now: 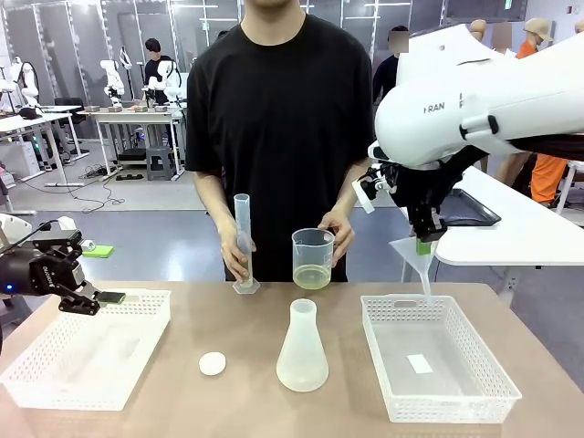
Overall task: Prepare the solutions needed for the experiment.
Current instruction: Pick up the Plastic Funnel and insert it into the Big flask.
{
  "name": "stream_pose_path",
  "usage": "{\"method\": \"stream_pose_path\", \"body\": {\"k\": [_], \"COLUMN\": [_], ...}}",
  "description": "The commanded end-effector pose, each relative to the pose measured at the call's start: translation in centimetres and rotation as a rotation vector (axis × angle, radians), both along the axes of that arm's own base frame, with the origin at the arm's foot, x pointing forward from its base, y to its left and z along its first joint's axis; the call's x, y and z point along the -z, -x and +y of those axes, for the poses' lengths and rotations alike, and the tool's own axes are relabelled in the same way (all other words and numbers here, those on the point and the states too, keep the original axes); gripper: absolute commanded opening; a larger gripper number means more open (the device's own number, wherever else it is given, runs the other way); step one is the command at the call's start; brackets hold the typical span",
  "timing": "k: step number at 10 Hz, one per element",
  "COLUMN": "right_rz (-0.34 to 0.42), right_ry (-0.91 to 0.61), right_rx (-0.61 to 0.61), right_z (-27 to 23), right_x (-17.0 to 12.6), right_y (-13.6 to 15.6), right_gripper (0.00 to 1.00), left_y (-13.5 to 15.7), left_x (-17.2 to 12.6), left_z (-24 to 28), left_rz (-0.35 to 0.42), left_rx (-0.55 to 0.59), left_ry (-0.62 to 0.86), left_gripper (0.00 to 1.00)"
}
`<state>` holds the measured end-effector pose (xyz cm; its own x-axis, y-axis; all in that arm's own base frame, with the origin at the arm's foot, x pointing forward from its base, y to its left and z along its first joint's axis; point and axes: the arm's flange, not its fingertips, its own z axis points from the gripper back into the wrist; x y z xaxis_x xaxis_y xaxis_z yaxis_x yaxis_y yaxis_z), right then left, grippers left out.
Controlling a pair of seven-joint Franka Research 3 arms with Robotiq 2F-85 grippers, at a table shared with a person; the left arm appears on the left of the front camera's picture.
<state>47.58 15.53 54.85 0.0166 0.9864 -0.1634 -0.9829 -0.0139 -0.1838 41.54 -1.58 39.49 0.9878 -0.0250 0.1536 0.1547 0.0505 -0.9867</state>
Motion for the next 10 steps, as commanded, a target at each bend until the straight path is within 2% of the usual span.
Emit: {"method": "stream_pose_path", "body": {"k": [1, 2, 3, 4, 7, 8, 10], "right_rz": [-0.053, -0.043, 0.012, -0.029, -0.029, -0.016, -0.114], "right_ry": [-0.002, -0.026, -0.086, -0.01, -0.01, -0.024, -0.027], "right_rx": [0.063, 0.083, 0.115, 0.044, 0.044, 0.054, -0.036], "right_z": [0.2, 0.0, -0.9, 0.3, 0.3, 0.2, 4.3], "right_x": [1.0, 0.9, 1.4, -0.1, -0.1, 0.4, -0.1], "right_y": [1.7, 1.8, 1.0, 1.5, 1.5, 1.6, 1.8], "right_gripper": [0.0, 0.0, 0.0, 0.0, 0.0, 0.04, 0.04], "left_y": [0.0, 0.0, 0.0, 0.0, 0.0, 0.0, 0.0], "left_x": [-0.2, -0.2, -0.2, -0.2, -0.2, -0.2, -0.2], "left_z": [-0.1, -0.1, -0.1, -0.1, -0.1, -0.1, -0.1], "left_rz": [0.005, 0.005, 0.005, 0.005, 0.005, 0.005, 0.005], "left_rx": [0.001, 0.001, 0.001, 0.001, 0.001, 0.001, 0.001], "left_ry": [0.001, 0.001, 0.001, 0.001, 0.001, 0.001, 0.001], "left_gripper": [1.0, 1.0, 1.0, 1.0, 1.0, 1.0, 1.0]}}
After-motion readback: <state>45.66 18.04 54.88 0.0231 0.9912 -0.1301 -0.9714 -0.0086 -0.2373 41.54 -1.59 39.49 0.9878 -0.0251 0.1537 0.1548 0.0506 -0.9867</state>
